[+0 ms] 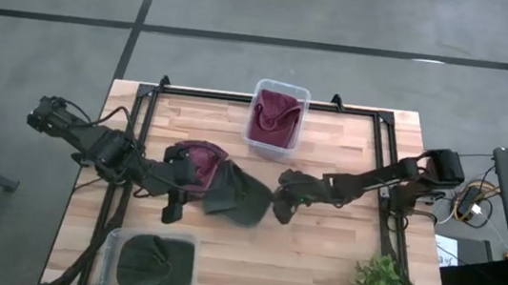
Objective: Pick & Place hat
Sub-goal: Put the black cap into the bottom transparent bin
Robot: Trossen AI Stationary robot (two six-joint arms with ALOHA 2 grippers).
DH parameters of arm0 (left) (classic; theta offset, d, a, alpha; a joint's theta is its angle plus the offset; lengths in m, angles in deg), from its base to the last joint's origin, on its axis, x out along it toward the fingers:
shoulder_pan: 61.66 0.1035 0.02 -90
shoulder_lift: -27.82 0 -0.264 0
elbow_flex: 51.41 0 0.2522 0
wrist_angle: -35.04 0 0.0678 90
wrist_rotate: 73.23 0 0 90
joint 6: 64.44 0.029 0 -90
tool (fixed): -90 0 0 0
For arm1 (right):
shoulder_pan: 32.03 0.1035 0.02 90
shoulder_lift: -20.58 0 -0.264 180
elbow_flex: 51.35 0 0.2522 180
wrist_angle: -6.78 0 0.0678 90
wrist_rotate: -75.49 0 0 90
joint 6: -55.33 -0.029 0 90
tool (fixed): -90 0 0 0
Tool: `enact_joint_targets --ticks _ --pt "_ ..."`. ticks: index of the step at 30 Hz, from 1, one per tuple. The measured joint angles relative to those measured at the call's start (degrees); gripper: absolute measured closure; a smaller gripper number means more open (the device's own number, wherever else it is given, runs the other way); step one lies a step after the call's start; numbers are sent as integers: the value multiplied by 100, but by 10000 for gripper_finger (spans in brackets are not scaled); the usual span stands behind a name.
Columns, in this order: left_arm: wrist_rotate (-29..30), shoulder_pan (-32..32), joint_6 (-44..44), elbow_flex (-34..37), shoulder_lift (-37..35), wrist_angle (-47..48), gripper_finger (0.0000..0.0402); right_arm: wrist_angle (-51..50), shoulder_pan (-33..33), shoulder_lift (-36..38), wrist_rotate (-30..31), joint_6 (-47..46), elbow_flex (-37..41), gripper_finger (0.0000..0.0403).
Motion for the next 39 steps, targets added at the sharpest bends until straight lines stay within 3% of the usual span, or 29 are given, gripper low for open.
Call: enact_joint_targets --ticks 8,19,26,32,39 --pt "2 35 414 0 2 -240 234 -669 165 948 -21 278 0 390" --pt "-36 521 670 -320 13 -625 234 -832 238 1891 -382 560 -4 391" --pt "-719 989 614 -743 19 -621 234 -805 338 1755 -517 460 -63 391" --pt "-1098 1126 633 -1061 382 -603 234 -871 561 1263 -653 683 -800 391" --pt "-1228 1191 857 -2156 1186 426 234 -2581 618 442 -573 1122 -2332 391"
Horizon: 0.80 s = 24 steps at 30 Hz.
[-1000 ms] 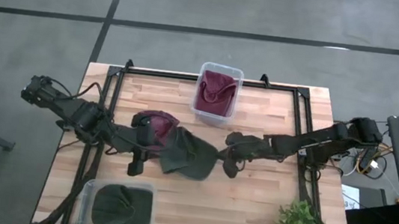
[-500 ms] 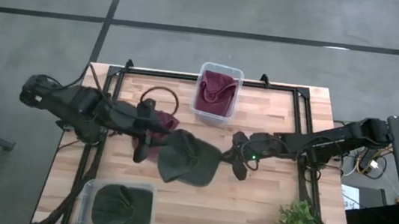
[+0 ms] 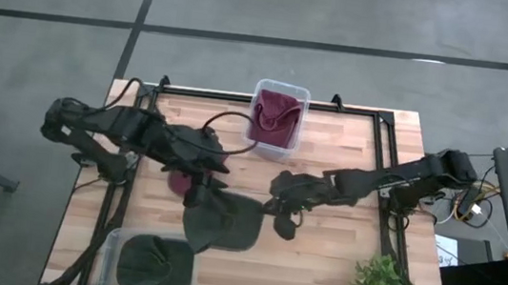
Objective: Pick & Place hat
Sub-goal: Put the black cap into the bottom transparent bin
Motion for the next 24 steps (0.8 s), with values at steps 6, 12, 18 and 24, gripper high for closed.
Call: enact_joint_targets --ticks 6,12,18,24 --pt "-56 0 92 -1045 607 833 234 -1003 2 -679 192 469 -1224 390" --pt "-56 -2 122 -1428 1009 1615 234 -1545 0 -892 423 847 -1977 390" --pt "-53 -18 150 -1400 1158 1876 234 -1561 0 -771 431 944 -2085 390" --pt "-44 -50 143 -1400 1229 1915 234 -1648 18 -741 431 965 -2074 390"
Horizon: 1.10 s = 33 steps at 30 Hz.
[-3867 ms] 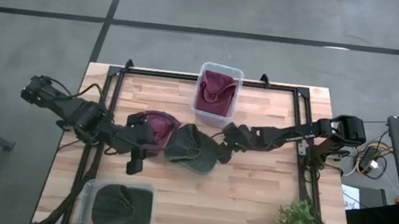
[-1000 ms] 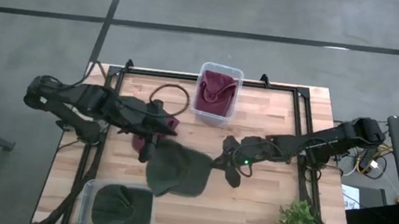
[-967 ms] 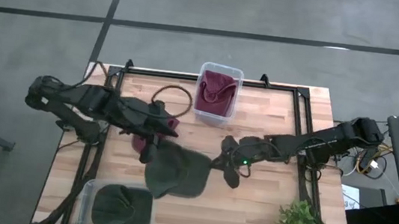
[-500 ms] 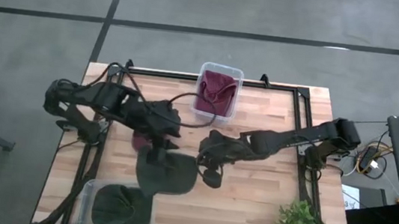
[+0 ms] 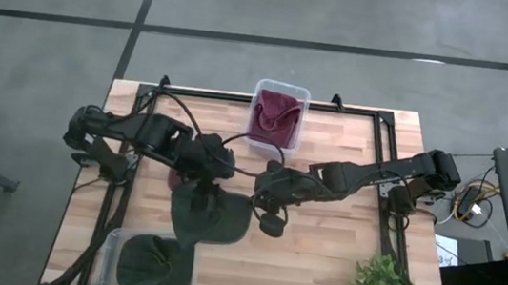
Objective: Pick & Place hat
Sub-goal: Put the black cap into the bottom transparent bin
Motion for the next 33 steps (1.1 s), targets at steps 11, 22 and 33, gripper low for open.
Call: enact_joint_targets --ticks 11,22,33 --pt "361 -13 -7 0 208 353 234 -83 111 60 424 99 13 390" --pt "364 -13 -42 2 214 360 261 -159 159 116 758 -69 13 390" --pt "376 17 -76 -423 175 444 259 -125 152 127 894 -64 5 390"
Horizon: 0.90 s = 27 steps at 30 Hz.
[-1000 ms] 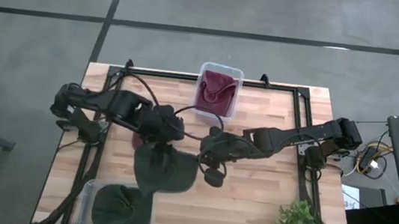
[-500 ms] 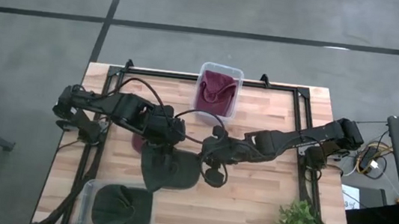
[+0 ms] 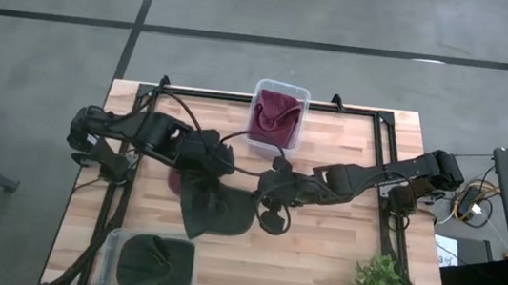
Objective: Pick & Place hat
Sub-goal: Put the black cap into the bottom transparent bin
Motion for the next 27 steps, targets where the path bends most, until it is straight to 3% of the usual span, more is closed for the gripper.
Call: enact_joint_targets --ticks 27 --pt "70 3 58 -387 22 454 258 -105 -191 12 129 -30 -343 390"
